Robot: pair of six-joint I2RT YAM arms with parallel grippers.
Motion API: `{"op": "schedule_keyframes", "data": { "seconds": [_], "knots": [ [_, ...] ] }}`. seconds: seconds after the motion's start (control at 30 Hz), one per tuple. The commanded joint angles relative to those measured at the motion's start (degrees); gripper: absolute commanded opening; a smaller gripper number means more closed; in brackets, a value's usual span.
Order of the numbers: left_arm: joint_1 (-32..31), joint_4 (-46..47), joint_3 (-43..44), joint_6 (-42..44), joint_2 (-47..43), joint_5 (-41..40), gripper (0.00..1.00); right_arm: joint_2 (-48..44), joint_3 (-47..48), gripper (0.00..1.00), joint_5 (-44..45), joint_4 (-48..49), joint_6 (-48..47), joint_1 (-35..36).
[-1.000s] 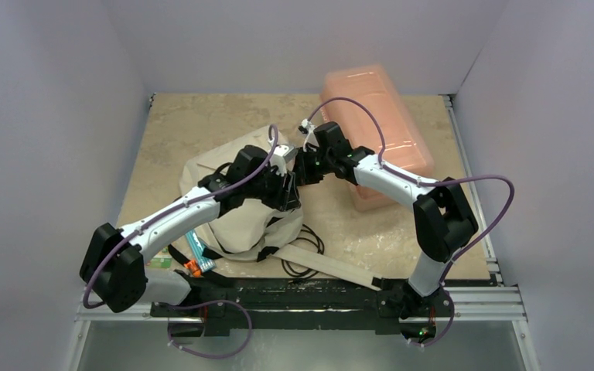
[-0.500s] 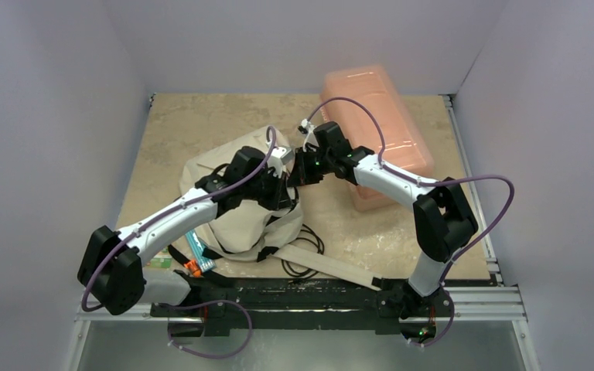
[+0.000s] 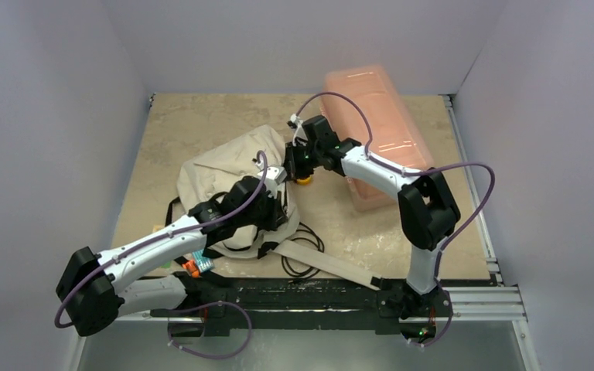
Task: Pack the student bag
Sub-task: Zip the student bag at the center of the board.
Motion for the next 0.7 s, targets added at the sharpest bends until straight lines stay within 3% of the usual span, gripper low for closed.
{"op": "schedule_keyframes", "data": {
  "seconds": [0.0, 0.33, 0.4, 0.47, 0.5, 0.53, 0.57, 0.63, 0.67],
  "knots": [
    [-1.70, -2.79, -7.29, -8.43, -4.00, 3.09, 0.00, 1.91, 9.74, 0.00, 4.20, 8.94, -2.23, -2.51],
    [-1.69, -8.30, -13.05, -12.68, -14.96, 0.27, 0.00, 2.88, 12.53, 0.00, 3.25, 8.77, -3.42, -4.08],
    [-1.63, -4.87, -16.35, -16.05, -18.37, 0.35, 0.00, 4.39, 15.49, 0.00, 1.95, 7.05, -5.35, -4.69],
    [-1.25, 0.69, -17.28, -15.78, -20.27, 0.62, 0.00, 6.82, 21.42, 0.00, 4.84, -2.07, -10.81, -4.34],
    [-0.49, 1.15, -15.22, -14.33, -19.35, 0.62, 0.00, 6.70, 21.87, 0.10, 7.34, -4.74, -11.24, -3.34],
    [0.55, 0.55, -12.74, -12.94, -17.26, 0.90, 0.00, 5.68, 20.78, 0.34, 10.32, -6.31, -10.66, -2.30],
    [1.74, 0.35, -10.11, -11.69, -14.98, 1.34, 0.00, 4.21, 19.27, 0.51, 14.12, -7.97, -9.10, -1.05],
    [3.91, 2.64, -7.19, -10.34, -11.21, 3.14, 0.00, 0.72, 15.11, 0.71, 16.80, -10.28, -4.81, -0.68],
    [4.83, 4.39, -6.47, -10.18, -9.50, 4.36, 0.00, -2.79, 11.52, 0.76, 16.56, -9.40, -2.71, -0.68]
  ]
}}
